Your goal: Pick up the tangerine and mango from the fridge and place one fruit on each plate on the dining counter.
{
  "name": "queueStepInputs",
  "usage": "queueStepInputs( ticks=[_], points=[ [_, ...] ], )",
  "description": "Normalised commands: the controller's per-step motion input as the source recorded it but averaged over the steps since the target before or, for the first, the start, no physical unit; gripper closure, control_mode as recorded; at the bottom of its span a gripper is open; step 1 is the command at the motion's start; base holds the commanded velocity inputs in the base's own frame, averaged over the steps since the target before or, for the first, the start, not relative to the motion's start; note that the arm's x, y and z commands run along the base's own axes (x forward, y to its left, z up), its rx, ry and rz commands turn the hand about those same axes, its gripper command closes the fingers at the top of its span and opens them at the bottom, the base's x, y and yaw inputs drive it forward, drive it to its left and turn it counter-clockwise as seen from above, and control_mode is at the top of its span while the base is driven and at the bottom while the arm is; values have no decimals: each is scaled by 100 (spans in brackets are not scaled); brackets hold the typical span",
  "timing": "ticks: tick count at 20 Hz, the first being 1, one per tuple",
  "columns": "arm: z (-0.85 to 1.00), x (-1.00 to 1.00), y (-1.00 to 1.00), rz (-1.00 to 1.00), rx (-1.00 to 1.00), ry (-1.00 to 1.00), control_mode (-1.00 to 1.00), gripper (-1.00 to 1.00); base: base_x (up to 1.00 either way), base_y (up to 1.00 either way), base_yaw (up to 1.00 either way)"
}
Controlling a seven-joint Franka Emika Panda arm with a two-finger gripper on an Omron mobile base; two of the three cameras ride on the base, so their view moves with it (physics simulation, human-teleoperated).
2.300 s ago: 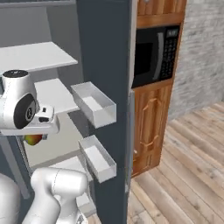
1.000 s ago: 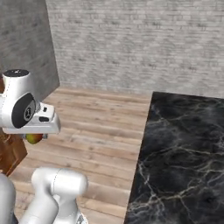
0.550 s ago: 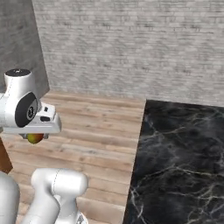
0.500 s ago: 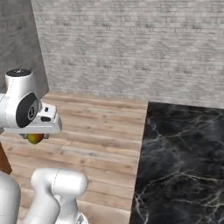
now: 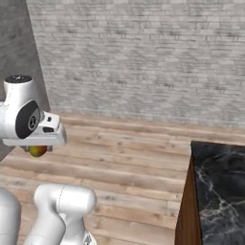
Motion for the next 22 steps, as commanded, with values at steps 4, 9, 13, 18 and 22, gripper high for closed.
queueStepInputs(
  ticks=[4,9,13,18,22],
  points=[
    [0,0,0,0,0,0,100,100,100,47,-19],
    [0,0,0,0,0,0,100,100,100,22,-38],
    [0,0,0,0,0,0,100,100,81,33,-65],
    [0,0,0,0,0,0,100,100,65,53,-75],
    [0,0,0,0,0,0,100,100,88,66,-72]
  ],
)
